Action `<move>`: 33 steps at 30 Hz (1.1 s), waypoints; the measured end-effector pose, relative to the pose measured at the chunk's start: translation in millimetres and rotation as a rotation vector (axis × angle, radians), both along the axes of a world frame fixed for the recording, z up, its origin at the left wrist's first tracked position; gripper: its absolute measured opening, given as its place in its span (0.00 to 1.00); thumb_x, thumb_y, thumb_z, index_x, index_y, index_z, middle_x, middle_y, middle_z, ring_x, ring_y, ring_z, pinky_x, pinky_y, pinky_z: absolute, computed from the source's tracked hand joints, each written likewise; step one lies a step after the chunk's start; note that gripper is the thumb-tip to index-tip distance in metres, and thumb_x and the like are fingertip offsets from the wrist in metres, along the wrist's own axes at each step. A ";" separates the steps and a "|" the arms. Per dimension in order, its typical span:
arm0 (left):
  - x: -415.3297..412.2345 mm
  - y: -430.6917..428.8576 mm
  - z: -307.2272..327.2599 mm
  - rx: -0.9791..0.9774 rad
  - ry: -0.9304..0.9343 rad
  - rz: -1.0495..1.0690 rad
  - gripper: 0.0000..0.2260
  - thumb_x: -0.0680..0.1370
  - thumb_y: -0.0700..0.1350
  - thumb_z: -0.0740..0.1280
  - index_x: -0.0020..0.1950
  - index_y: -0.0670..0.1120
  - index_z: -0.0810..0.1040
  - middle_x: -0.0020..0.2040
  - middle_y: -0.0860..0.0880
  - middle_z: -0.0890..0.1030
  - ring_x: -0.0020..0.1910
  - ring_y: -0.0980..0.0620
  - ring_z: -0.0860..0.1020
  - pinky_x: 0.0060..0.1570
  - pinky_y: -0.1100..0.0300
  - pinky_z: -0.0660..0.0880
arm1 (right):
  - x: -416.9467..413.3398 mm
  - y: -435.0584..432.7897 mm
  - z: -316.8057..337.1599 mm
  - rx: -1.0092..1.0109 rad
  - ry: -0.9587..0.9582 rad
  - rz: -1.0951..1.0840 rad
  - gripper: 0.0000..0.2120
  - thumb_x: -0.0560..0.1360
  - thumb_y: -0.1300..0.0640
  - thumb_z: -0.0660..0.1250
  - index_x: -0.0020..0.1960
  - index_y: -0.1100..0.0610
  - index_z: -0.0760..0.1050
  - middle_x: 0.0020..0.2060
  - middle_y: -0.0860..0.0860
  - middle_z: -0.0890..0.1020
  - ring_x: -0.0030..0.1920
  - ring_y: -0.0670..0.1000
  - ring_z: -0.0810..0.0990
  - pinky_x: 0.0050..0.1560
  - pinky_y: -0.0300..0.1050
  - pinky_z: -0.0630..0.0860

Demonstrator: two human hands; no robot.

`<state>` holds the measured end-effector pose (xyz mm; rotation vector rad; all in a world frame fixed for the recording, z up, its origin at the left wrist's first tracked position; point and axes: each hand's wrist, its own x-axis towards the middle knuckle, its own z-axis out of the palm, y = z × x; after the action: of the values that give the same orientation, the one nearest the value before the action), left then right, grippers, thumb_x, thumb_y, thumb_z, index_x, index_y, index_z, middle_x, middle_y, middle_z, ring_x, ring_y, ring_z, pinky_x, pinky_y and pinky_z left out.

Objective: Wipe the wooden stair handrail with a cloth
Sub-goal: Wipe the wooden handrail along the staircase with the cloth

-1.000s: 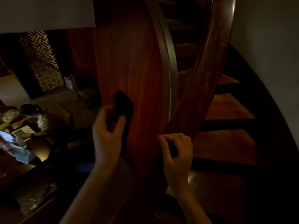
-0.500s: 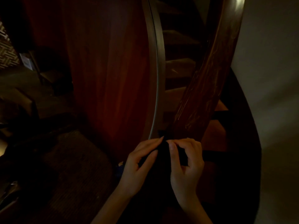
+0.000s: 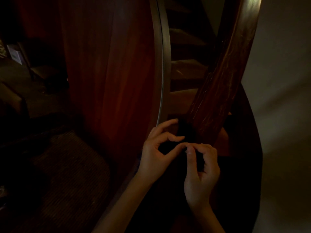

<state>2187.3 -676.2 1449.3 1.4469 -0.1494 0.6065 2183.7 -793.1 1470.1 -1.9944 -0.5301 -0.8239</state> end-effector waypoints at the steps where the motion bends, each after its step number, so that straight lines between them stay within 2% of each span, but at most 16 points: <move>1: -0.2 -0.7 -0.7 0.012 -0.017 0.035 0.06 0.73 0.50 0.72 0.48 0.53 0.82 0.68 0.58 0.71 0.67 0.56 0.71 0.65 0.62 0.69 | -0.2 -0.1 -0.2 -0.005 -0.002 0.000 0.04 0.80 0.50 0.62 0.51 0.43 0.75 0.46 0.34 0.77 0.47 0.43 0.77 0.51 0.33 0.71; 4: -0.1 -1.9 0.5 0.008 0.000 0.044 0.06 0.72 0.49 0.72 0.46 0.49 0.80 0.69 0.53 0.68 0.62 0.55 0.73 0.60 0.65 0.70 | -0.4 -0.1 0.4 -0.009 0.003 -0.001 0.04 0.80 0.50 0.62 0.50 0.42 0.75 0.46 0.33 0.77 0.47 0.44 0.77 0.51 0.34 0.71; 7: -1.6 -2.8 -0.5 -0.085 0.047 -0.098 0.08 0.74 0.50 0.69 0.47 0.46 0.76 0.56 0.56 0.78 0.57 0.58 0.77 0.54 0.68 0.71 | -0.9 -0.3 0.9 -0.016 0.011 -0.005 0.04 0.80 0.50 0.62 0.51 0.42 0.75 0.46 0.33 0.77 0.47 0.44 0.77 0.52 0.33 0.70; 10: -4.1 -2.4 -12.1 -0.163 0.167 -0.026 0.05 0.76 0.46 0.71 0.49 0.49 0.76 0.48 0.54 0.79 0.49 0.57 0.79 0.50 0.65 0.74 | -0.8 -1.1 0.2 -0.031 -0.007 -0.013 0.04 0.80 0.50 0.62 0.51 0.44 0.75 0.46 0.33 0.77 0.47 0.43 0.77 0.54 0.31 0.69; 13: -8.1 -1.0 -22.0 -0.203 0.347 0.041 0.14 0.75 0.43 0.72 0.56 0.56 0.75 0.49 0.55 0.80 0.50 0.61 0.80 0.49 0.66 0.77 | -0.9 -1.3 -1.0 -0.032 0.001 -0.014 0.04 0.80 0.53 0.63 0.51 0.46 0.76 0.45 0.34 0.77 0.46 0.43 0.76 0.52 0.33 0.70; 15: -10.1 1.5 -23.7 -0.215 0.408 0.021 0.14 0.74 0.44 0.73 0.55 0.58 0.77 0.48 0.56 0.83 0.49 0.62 0.81 0.49 0.65 0.79 | -0.2 -1.4 -1.8 -0.022 0.005 -0.014 0.04 0.79 0.54 0.63 0.51 0.48 0.76 0.45 0.36 0.78 0.46 0.43 0.76 0.53 0.34 0.70; 18: -8.9 4.0 -22.4 -0.285 0.410 -0.029 0.05 0.73 0.43 0.73 0.48 0.49 0.84 0.47 0.55 0.85 0.48 0.57 0.83 0.48 0.59 0.80 | 0.0 -1.0 -2.1 -0.016 0.009 -0.014 0.04 0.79 0.54 0.63 0.50 0.48 0.77 0.44 0.37 0.78 0.46 0.44 0.76 0.53 0.36 0.70; 21: 3.9 1.6 -12.8 -0.250 0.405 -0.009 0.04 0.74 0.43 0.72 0.48 0.46 0.84 0.45 0.51 0.85 0.46 0.56 0.83 0.47 0.60 0.80 | -0.4 0.2 -0.8 -0.011 0.012 -0.016 0.03 0.80 0.51 0.63 0.50 0.45 0.75 0.44 0.36 0.78 0.46 0.45 0.76 0.51 0.34 0.70; 24: 29.4 -4.5 7.3 -0.234 0.335 0.026 0.02 0.75 0.41 0.72 0.46 0.45 0.84 0.43 0.50 0.84 0.44 0.55 0.83 0.44 0.62 0.80 | -0.3 1.0 1.1 -0.006 0.013 -0.015 0.03 0.80 0.49 0.62 0.51 0.43 0.75 0.45 0.35 0.77 0.46 0.44 0.76 0.50 0.37 0.71; 28: 61.9 -10.4 32.0 -0.307 0.284 -0.021 0.03 0.77 0.41 0.70 0.45 0.42 0.83 0.42 0.46 0.84 0.41 0.50 0.83 0.43 0.57 0.80 | 0.1 2.0 2.9 -0.022 -0.014 -0.018 0.05 0.79 0.53 0.63 0.51 0.44 0.74 0.45 0.33 0.77 0.46 0.42 0.76 0.53 0.39 0.72; 33: 36.9 -4.3 4.4 -0.297 0.302 -0.079 0.05 0.77 0.39 0.69 0.43 0.47 0.82 0.40 0.52 0.84 0.41 0.56 0.82 0.41 0.66 0.77 | 1.5 -0.3 1.0 -0.011 -0.007 -0.001 0.03 0.79 0.52 0.63 0.50 0.46 0.75 0.45 0.35 0.79 0.48 0.40 0.77 0.58 0.37 0.70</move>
<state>2224.2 -680.5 1453.6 1.2205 0.1171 0.3236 2185.2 -793.4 1471.1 -2.0030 -0.5392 -0.8302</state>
